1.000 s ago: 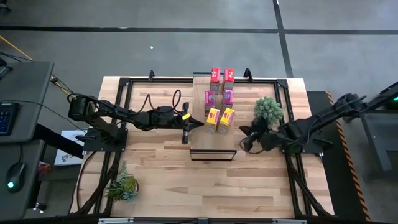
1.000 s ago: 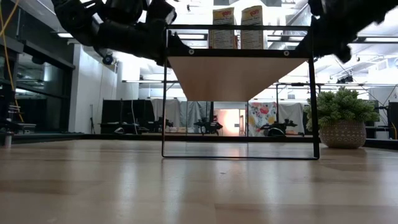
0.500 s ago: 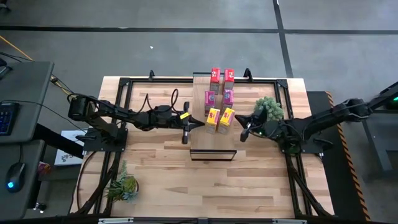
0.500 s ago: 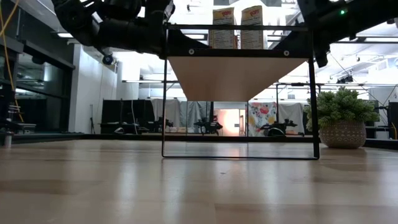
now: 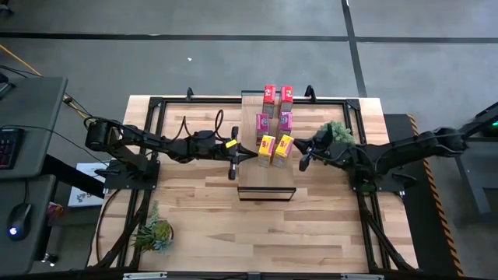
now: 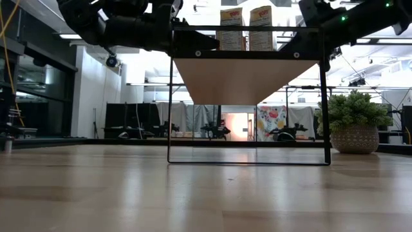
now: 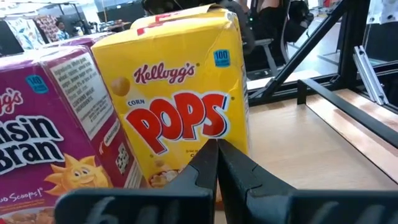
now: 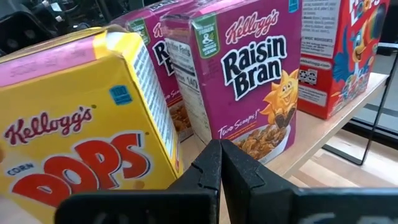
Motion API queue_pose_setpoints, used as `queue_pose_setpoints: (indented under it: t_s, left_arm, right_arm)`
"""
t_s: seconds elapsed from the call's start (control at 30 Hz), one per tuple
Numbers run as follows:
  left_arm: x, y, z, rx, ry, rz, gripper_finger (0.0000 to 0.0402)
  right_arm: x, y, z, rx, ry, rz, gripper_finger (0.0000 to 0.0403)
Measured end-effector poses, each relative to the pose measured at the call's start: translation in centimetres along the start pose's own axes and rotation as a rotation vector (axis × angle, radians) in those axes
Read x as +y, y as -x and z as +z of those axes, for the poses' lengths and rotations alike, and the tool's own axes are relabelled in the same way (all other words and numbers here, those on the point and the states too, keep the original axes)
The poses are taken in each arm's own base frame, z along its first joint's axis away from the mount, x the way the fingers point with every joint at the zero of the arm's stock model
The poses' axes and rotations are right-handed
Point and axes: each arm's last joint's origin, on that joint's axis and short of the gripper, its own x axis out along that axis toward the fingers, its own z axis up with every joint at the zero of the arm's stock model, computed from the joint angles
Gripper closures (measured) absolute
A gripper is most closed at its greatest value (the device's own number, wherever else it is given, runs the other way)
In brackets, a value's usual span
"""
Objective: Stack cereal on shelf
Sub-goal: Put the yellow cereal box on the shelf aligned with the yellow cereal box
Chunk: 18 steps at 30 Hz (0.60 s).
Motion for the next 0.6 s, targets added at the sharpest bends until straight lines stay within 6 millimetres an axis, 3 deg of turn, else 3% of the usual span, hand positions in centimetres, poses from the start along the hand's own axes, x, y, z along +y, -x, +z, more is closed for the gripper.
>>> queue_pose_setpoints:
  t_s: [0.37,0.6]
  left_arm:
    - [-0.2,0.0,0.0,-0.001,0.007,-0.034,0.0401]
    - [0.3,0.1,-0.4,0.037,0.013,-0.012,0.0401]
  right_arm:
    - [-0.6,-0.5,0.6,-0.027,0.004,-0.008,0.0403]
    - [-1.3,0.9,1.2,-0.010,0.069,-0.006,0.0403]
